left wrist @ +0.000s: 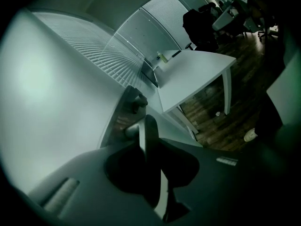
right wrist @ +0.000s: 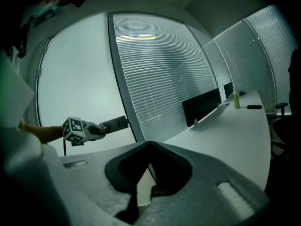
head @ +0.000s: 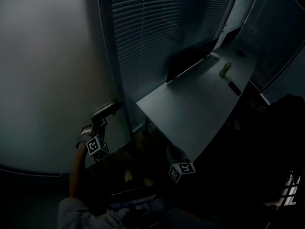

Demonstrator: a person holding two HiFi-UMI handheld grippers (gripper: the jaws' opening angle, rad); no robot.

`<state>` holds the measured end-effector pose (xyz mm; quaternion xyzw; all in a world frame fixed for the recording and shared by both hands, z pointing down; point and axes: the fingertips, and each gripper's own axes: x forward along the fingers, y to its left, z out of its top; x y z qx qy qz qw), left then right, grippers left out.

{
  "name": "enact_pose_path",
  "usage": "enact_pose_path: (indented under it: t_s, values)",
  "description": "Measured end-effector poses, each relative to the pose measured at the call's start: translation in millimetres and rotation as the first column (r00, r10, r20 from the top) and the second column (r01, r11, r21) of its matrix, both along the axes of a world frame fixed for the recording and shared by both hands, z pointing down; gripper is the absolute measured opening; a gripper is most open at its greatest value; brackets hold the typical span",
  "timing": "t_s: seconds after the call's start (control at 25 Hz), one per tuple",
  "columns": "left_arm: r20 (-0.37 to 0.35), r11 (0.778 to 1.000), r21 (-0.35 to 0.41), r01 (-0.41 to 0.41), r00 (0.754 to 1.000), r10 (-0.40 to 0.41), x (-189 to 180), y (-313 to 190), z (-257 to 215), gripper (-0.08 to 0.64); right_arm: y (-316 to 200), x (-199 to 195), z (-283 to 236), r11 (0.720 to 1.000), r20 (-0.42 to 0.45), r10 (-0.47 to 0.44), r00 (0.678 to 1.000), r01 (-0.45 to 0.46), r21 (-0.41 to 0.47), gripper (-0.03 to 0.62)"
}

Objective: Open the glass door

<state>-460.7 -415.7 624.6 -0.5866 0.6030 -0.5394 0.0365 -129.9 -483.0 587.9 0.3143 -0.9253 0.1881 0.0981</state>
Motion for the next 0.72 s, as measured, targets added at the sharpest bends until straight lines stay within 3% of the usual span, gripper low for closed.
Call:
enact_pose_path:
  t_s: [0.24,0.72]
  values:
    - [-0.065,0.999,0.002,-0.034,0.997,0.034,4,-1,3,0.054,6,-15,-3,1.000,-0.003,0.009,1.000,-0.009,0.010,0.001]
    - [-0.087,0.994,0.033,-0.102,0.991,0.105,10,-1,3,0.051,26,-49,-10,0.999,-0.035,0.015,0.999,-0.013,0.046,0.002]
